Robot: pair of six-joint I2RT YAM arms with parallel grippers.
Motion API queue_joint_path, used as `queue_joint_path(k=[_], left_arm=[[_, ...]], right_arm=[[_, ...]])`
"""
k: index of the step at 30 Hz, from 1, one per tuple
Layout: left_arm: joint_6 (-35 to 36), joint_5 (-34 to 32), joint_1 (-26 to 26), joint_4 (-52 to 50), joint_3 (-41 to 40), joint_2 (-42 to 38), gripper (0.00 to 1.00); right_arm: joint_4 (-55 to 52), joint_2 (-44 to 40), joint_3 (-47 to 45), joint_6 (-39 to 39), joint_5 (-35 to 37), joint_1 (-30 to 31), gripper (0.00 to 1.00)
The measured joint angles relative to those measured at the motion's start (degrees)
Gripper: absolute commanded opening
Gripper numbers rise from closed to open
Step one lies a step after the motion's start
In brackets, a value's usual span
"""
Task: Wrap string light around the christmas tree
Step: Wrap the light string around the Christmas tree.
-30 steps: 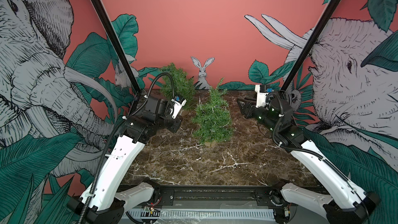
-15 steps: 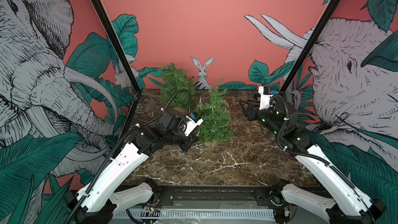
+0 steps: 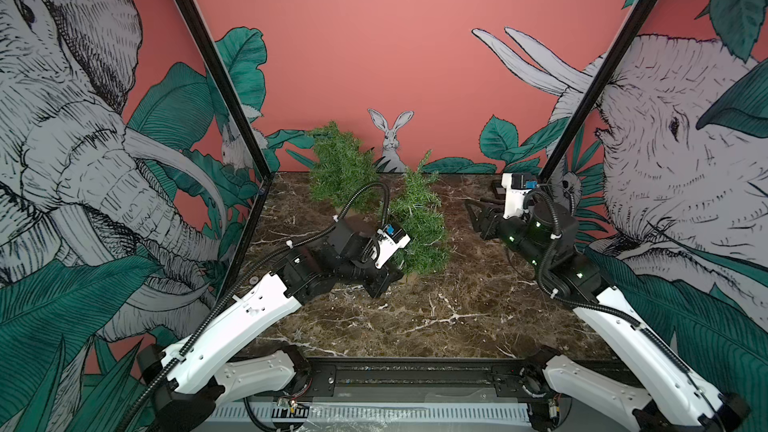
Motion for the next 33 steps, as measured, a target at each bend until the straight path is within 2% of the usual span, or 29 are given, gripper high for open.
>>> queue_joint_path(k=[13, 16, 19, 21, 26, 28, 33], left_arm=[[-4.7, -5.3, 0.0, 6.2, -7.4, 0.9, 0.02], [-5.9, -6.1, 0.0, 7.1, -8.3, 0.9, 0.19], [-7.3, -7.1, 0.0, 7.7, -8.7, 0.8, 0.45], [-7.8, -8.6, 0.0, 8.0, -9.2, 0.2, 0.56], [-8.0, -11.0, 0.0, 7.6, -10.4, -3.0, 0.65], [-8.0, -11.1, 0.0, 7.5, -10.4, -4.3, 0.72], [-8.1, -11.2, 0.0, 6.4, -10.4, -8.2, 0.82]], right_arm=[[0.5, -0.4, -2.7, 0.3, 0.5, 0.0, 0.53], [0.8, -0.7, -3.1, 0.3, 0.9, 0.0, 0.55], [1.7, -1.5, -3.7, -0.1, 1.5, 0.0, 0.55], [1.9, -1.9, -3.9, -1.2, 2.2, 0.0, 0.55], [1.8, -2.8, -4.0, -5.1, 4.3, 0.0, 0.56], [2.2, -3.6, -5.1, -6.8, 5.4, 0.0, 0.57], [2.5, -5.9, -8.8, -10.3, 8.2, 0.0, 0.58]])
